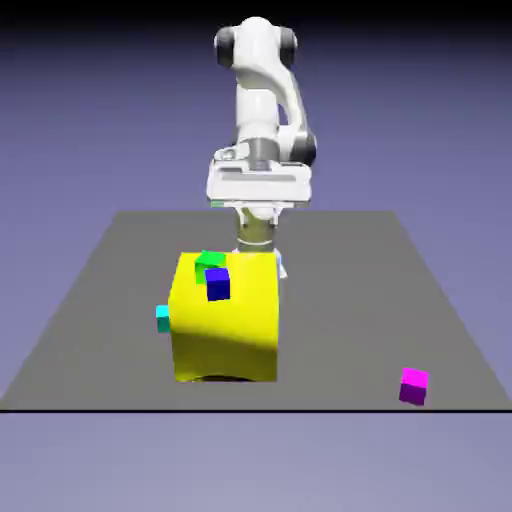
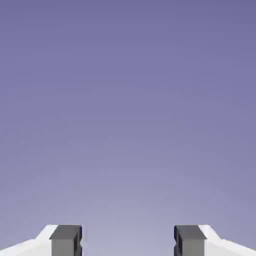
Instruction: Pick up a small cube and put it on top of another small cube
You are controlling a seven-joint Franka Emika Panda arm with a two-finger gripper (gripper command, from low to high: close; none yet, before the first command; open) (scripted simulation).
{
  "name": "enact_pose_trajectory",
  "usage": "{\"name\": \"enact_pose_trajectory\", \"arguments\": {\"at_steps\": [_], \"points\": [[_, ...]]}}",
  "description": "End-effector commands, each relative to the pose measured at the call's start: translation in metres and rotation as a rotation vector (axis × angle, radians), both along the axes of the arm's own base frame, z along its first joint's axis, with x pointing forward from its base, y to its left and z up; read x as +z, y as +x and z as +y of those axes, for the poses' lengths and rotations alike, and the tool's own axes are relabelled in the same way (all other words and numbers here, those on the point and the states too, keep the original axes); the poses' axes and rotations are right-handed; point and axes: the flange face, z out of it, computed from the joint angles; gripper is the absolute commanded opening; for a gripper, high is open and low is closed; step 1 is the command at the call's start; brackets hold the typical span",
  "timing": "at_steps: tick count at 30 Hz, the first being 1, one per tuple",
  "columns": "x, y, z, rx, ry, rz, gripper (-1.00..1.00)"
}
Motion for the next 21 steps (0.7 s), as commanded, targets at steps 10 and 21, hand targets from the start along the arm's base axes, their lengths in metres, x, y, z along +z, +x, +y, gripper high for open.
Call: {"name": "enact_pose_trajectory", "arguments": {"at_steps": [10,21], "points": [[-0.069,0.055,-0.130,-0.379,0.148,0.485,0.00],[-0.170,0.031,-0.280,-0.796,0.411,1.011,0.00]]}}
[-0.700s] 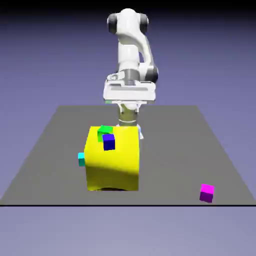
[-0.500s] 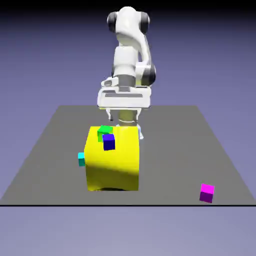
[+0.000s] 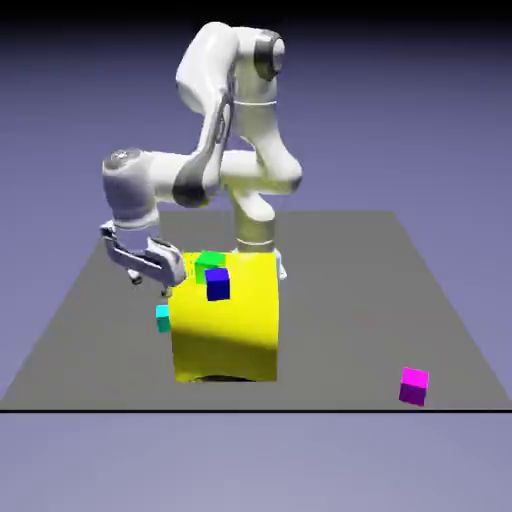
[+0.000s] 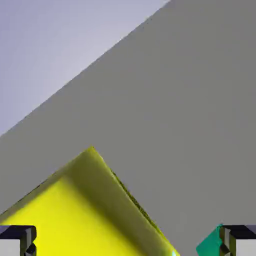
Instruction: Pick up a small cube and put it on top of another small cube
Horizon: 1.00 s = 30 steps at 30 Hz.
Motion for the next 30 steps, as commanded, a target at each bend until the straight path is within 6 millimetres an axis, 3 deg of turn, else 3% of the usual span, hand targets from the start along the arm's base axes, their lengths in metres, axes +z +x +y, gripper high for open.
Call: {"name": "enact_pose_trajectory", "arguments": {"at_steps": [1,4,8,12,13,17,18,19,23,27,30], "points": [[-0.016,-0.008,-0.008,-0.046,0.044,0.046,0.00],[-0.060,-0.039,-0.033,-0.197,0.186,0.168,0.00],[-0.109,-0.079,-0.043,-0.373,0.372,0.228,0.00],[-0.148,-0.158,-0.077,-0.602,0.488,0.246,0.00],[-0.148,-0.158,-0.077,-0.602,0.488,0.246,0.00],[-0.202,-0.164,-0.041,-0.602,0.488,0.246,0.00],[-0.202,-0.164,-0.041,-0.602,0.488,0.246,-1.00],[-0.202,-0.164,-0.041,-0.602,0.488,0.246,-1.00],[-0.144,-0.150,-0.078,-0.562,0.471,0.230,-1.00],[-0.096,-0.049,-0.074,-0.138,0.292,0.059,-1.00],[-0.080,0.016,-0.038,0.033,0.217,0.000,-1.00]]}}
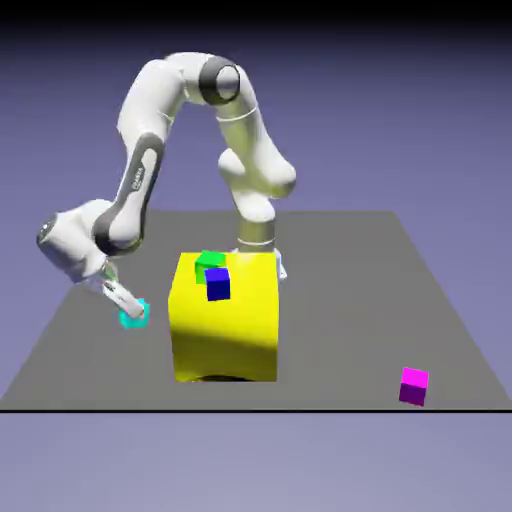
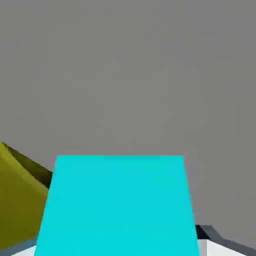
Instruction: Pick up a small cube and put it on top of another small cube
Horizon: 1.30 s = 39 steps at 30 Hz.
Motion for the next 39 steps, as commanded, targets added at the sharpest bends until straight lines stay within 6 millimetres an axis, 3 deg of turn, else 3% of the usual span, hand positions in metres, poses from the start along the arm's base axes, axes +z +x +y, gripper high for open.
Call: {"name": "enact_pose_trajectory", "arguments": {"at_steps": [1,4,5,10,15,23,31,34,37,38,39], "points": [[0.006,0.021,0.014,0.054,-0.025,-0.028,-1.00],[0.029,0.080,0.064,0.208,-0.084,-0.128,-1.00],[0.028,0.091,0.082,0.215,-0.084,-0.137,-1.00],[0.004,0.123,0.170,0.131,-0.031,-0.093,-1.00],[-0.013,0.140,0.263,0.044,0.030,-0.034,-1.00],[-0.021,0.141,0.411,-0.100,0.135,0.103,-1.00],[-0.004,0.113,0.549,-0.240,0.234,0.300,-1.00],[-0.015,0.115,0.540,-0.293,0.219,0.353,-1.00],[-0.069,0.099,0.572,-0.293,0.219,0.353,-1.00],[-0.069,0.099,0.572,-0.293,0.219,0.353,1.00],[-0.069,0.099,0.572,-0.293,0.219,0.353,1.00]]}}
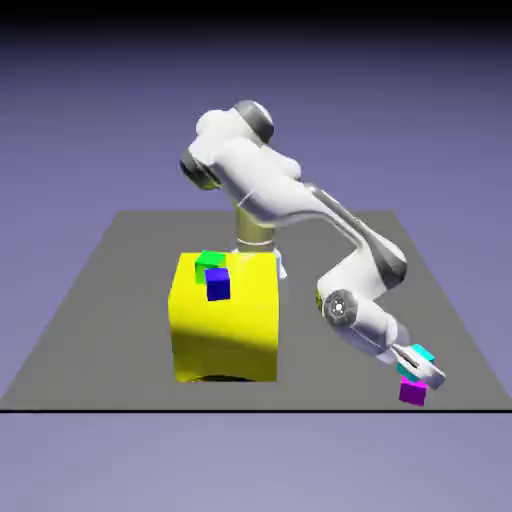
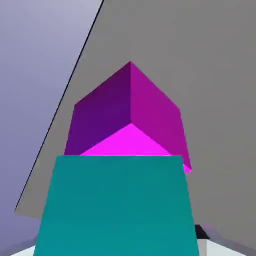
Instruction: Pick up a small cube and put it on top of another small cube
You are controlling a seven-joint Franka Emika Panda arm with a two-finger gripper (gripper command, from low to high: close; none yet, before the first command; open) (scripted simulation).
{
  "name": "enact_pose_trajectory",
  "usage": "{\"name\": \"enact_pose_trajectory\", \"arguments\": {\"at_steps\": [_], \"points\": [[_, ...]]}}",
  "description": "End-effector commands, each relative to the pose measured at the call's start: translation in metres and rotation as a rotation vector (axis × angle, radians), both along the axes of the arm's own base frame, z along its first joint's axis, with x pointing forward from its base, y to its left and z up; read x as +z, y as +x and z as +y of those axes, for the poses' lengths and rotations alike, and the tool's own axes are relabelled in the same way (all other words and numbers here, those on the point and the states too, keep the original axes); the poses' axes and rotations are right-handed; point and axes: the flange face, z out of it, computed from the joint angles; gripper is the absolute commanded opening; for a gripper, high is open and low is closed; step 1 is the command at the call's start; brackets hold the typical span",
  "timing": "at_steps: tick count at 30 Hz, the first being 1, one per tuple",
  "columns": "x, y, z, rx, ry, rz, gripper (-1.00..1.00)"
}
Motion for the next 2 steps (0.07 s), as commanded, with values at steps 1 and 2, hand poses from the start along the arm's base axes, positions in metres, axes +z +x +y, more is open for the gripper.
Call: {"name": "enact_pose_trajectory", "arguments": {"at_steps": [1,2], "points": [[0.020,0.007,-0.011,-0.001,0.001,0.000,1.00],[0.039,0.013,-0.023,-0.001,0.001,0.000,1.00]]}}
